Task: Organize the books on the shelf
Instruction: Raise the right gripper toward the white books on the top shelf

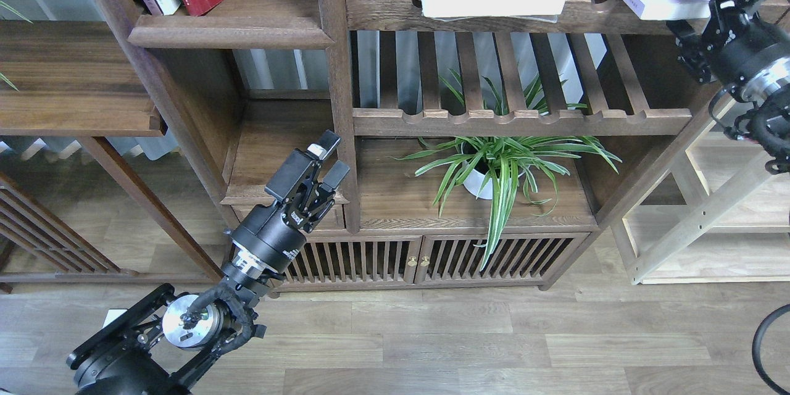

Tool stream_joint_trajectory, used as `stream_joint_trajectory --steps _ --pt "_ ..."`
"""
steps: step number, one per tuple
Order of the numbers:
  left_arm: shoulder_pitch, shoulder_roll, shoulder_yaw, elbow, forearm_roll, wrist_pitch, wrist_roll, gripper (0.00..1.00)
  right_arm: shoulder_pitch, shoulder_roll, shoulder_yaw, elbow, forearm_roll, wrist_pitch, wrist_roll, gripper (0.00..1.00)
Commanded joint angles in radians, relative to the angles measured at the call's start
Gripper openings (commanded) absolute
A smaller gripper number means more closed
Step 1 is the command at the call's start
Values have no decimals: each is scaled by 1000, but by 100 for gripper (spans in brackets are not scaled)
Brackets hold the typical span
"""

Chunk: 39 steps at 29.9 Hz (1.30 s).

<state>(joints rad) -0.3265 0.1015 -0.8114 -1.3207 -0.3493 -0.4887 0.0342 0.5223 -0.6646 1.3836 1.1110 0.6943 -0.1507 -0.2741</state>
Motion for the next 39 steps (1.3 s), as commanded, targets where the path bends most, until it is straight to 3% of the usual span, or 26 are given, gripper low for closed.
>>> stream_joint_trajectory --steps 1,14,19,27,39 --pt "1 1 -3 1 12 0 0 98 16 -1 2 -14 -1 -13 -11 95" --pt "0 3 -11 6 13 0 1 98 53 -1 -15 -53 -10 -38 -36 94" --pt "0 3 -11 8 16 0 1 98 54 0 -18 -74 -25 -36 -42 86" --pt "1 3 -8 9 18 0 1 98 84 3 -18 -105 -41 -36 -56 83" --pt "1 4 -8 15 18 0 1 98 85 13 -17 -106 -39 -30 -57 64"
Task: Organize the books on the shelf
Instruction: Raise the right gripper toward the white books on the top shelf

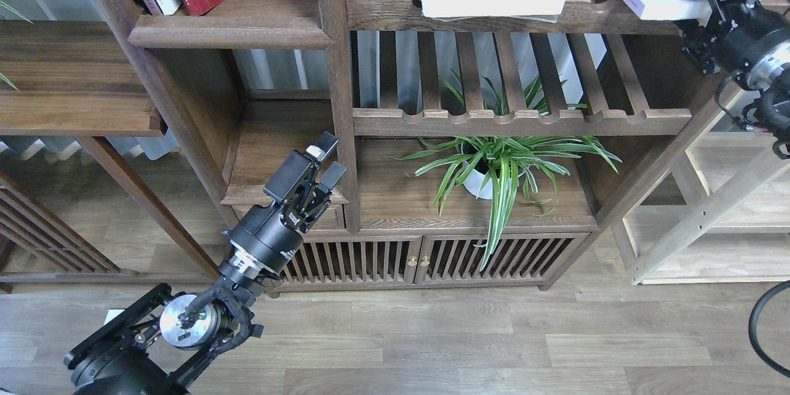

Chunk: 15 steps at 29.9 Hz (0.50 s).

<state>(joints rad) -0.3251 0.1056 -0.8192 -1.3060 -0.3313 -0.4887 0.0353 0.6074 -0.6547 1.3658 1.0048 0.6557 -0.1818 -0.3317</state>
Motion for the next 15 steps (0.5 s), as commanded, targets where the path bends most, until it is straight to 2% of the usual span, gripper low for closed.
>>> stream_joint_trajectory --steps 1,15 --pt "0 0 0 1 0 0 0 98 0 6 1 0 -1 1 0 63" --pt "1 3 -8 1 -2 0 -2 98 9 26 1 -5 -4 4 0 48"
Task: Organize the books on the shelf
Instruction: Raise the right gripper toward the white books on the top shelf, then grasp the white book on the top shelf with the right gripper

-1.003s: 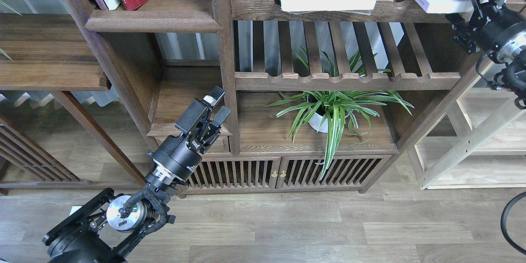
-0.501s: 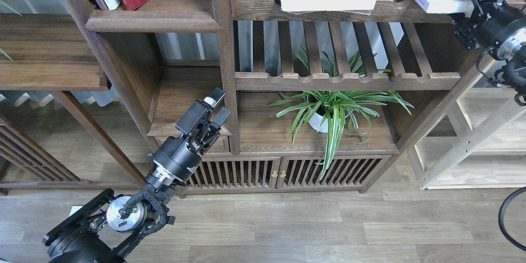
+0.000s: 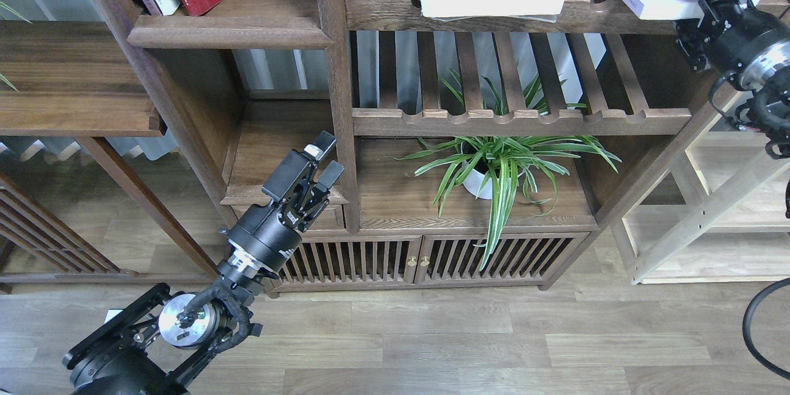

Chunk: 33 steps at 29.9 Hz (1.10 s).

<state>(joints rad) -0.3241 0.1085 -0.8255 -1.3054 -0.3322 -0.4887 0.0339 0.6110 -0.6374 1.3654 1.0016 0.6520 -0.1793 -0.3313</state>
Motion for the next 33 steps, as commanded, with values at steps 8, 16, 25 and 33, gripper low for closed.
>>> stream_joint_trajectory --steps 8,16,25,33 --pt "-1 -1 -1 0 -1 0 0 98 27 11 1 -23 0 3 0 40" --pt "-3 -1 -4 0 -1 0 1 98 30 21 17 -35 0 9 -6 27" --pt "-6 0 -6 -2 1 0 1 98 30 27 21 -43 3 83 -6 11" --pt "-4 0 -6 -2 1 0 1 98 3 22 41 -44 8 144 -6 6"
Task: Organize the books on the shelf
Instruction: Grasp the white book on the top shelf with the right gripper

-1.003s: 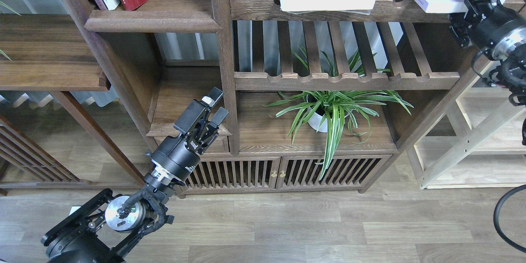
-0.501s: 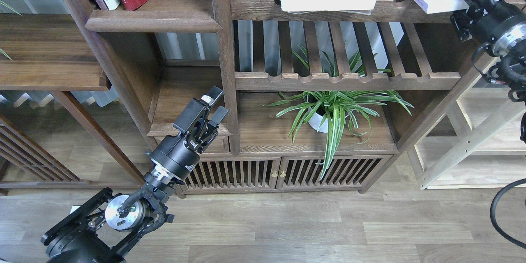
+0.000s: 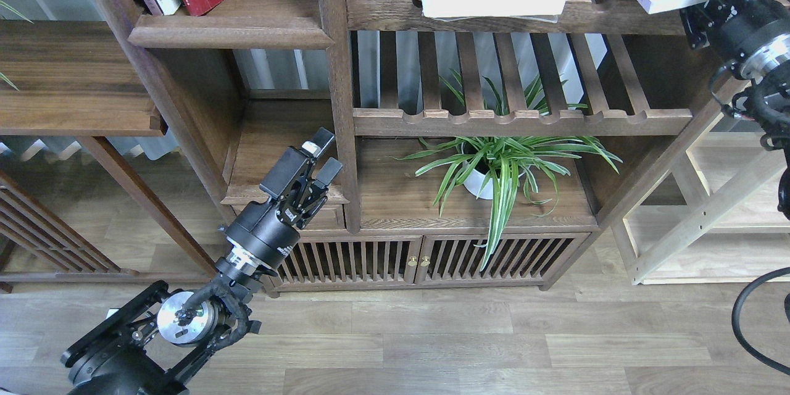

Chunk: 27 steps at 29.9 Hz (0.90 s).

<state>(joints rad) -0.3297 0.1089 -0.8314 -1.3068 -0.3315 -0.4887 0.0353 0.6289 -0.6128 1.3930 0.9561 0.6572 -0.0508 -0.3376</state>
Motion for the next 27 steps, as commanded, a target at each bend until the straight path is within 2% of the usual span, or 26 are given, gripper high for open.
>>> stream_joint_trajectory --steps 1,3,10,25,27 --pt "0 0 0 0 0 0 0 98 -23 -2 23 4 2 23 0 6" --pt "0 0 -2 0 0 0 0 98 -41 -1 37 7 4 43 2 6" --pt "-5 0 -6 0 0 0 0 98 -156 -2 86 21 5 201 -14 6" --pt "-11 -2 -14 -11 6 0 8 98 -276 1 124 38 10 532 -12 6" --pt "-11 2 -20 -15 17 0 8 98 -310 1 130 46 12 540 -11 6"
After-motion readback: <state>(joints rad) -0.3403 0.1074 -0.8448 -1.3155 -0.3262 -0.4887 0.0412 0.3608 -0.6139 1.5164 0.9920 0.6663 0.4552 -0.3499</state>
